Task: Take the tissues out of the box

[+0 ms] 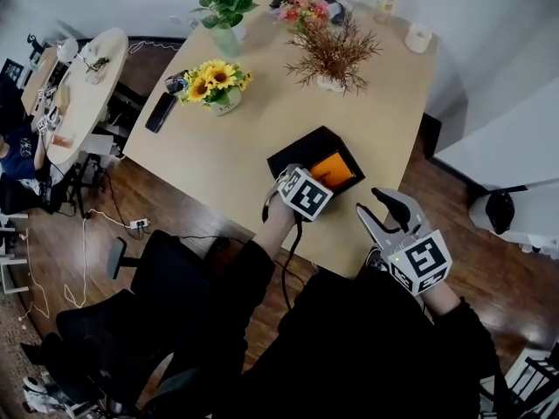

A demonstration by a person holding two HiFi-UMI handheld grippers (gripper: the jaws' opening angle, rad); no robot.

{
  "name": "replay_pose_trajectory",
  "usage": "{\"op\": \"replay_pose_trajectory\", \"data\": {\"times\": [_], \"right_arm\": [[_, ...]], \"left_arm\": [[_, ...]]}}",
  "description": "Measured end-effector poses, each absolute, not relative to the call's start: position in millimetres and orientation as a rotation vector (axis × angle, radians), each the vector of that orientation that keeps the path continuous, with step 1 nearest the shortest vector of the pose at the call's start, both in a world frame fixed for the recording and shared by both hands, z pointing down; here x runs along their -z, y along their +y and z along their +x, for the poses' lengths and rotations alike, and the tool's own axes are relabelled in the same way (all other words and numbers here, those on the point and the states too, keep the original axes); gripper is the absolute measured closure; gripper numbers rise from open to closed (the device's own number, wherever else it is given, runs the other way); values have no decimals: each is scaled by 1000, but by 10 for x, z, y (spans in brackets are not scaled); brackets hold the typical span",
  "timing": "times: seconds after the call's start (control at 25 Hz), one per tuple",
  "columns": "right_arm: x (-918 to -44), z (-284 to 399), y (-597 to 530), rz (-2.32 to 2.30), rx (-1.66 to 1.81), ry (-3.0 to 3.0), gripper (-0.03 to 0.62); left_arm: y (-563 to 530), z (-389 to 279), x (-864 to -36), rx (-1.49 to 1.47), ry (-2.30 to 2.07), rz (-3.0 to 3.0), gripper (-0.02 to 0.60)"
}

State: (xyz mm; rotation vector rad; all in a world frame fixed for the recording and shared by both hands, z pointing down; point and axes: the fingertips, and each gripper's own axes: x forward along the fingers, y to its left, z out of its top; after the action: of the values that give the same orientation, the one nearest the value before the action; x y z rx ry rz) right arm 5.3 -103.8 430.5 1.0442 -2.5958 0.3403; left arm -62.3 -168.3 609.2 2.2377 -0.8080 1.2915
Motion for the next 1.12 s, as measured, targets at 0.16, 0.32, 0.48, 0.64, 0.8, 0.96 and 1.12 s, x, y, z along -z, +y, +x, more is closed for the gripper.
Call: {"op": "replay_pose_trajectory", "data": {"times": [0.16, 0.32, 0.48, 0.64, 0.8, 0.96, 1.12], "right_arm": [[-4387, 80, -1063, 1071, -378, -2572, 455], [-4435, 174, -1059, 1108, -409, -2548, 481], [-4495, 242, -999, 1123, -438, -2520, 499], [-4476, 279, -943, 1125, -425, -2517, 507], [-4445, 368, -901, 1149, -423, -2515, 511], [-4445, 451, -865, 1162, -430, -2512, 513], [-4405, 484, -848, 1159, -427, -2528, 516]], "left_arm": [[-1660, -595, -6155, -1366, -763, 2203, 312], [-1659, -568, -6155, -1390, -761, 2213, 337], [-1634, -581, -6111, -1373, -755, 2242, 365], [-1588, -588, -6018, -1334, -772, 2299, 418], [-1542, -710, -5918, -1275, -865, 2343, 431], [-1543, -767, -5693, -1192, -934, 2374, 437], [-1517, -760, -5326, -1083, -994, 2411, 443]]}}
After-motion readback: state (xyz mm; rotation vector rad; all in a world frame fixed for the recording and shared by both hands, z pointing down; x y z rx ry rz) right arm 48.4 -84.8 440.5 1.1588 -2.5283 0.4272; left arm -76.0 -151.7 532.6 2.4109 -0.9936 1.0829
